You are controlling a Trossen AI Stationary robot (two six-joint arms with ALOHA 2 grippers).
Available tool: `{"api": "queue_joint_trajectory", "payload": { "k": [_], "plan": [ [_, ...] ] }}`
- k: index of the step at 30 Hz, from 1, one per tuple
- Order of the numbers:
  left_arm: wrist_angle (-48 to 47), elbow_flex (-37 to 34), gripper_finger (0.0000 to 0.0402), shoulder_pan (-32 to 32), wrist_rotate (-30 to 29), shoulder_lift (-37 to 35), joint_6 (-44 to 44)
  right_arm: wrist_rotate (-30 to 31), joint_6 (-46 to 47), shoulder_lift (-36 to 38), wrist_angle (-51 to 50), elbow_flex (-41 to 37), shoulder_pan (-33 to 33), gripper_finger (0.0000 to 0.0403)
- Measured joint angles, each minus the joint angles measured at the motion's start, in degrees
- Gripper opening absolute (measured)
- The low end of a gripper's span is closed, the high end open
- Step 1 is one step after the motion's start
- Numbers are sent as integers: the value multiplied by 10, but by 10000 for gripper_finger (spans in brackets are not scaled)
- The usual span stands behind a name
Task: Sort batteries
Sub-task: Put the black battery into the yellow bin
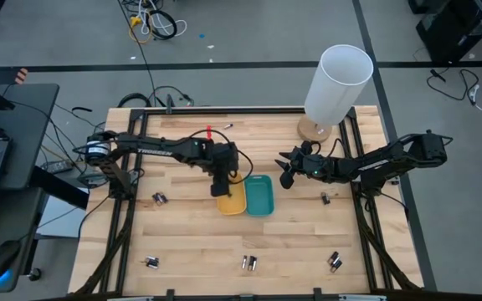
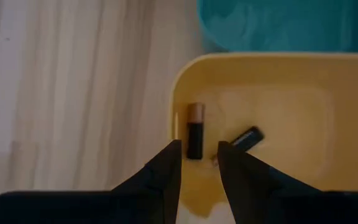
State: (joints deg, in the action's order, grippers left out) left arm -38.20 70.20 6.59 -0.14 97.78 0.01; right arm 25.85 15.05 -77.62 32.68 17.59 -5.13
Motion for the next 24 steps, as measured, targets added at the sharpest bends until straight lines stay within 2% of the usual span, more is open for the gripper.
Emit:
{"api": "queue_joint_trajectory", "payload": {
  "k": [9, 16, 24],
  "plan": [
    [-63, -6, 122, 38, -65, -40, -11, 0, -1, 0, -12, 0, 0, 142],
    [-49, -99, 122, 79, -67, -87, -69, 0, 4, 0, -16, 0, 0, 142],
    [-81, -173, 122, 79, -64, -148, -145, 0, 7, 0, -15, 0, 0, 142]
  ]
}}
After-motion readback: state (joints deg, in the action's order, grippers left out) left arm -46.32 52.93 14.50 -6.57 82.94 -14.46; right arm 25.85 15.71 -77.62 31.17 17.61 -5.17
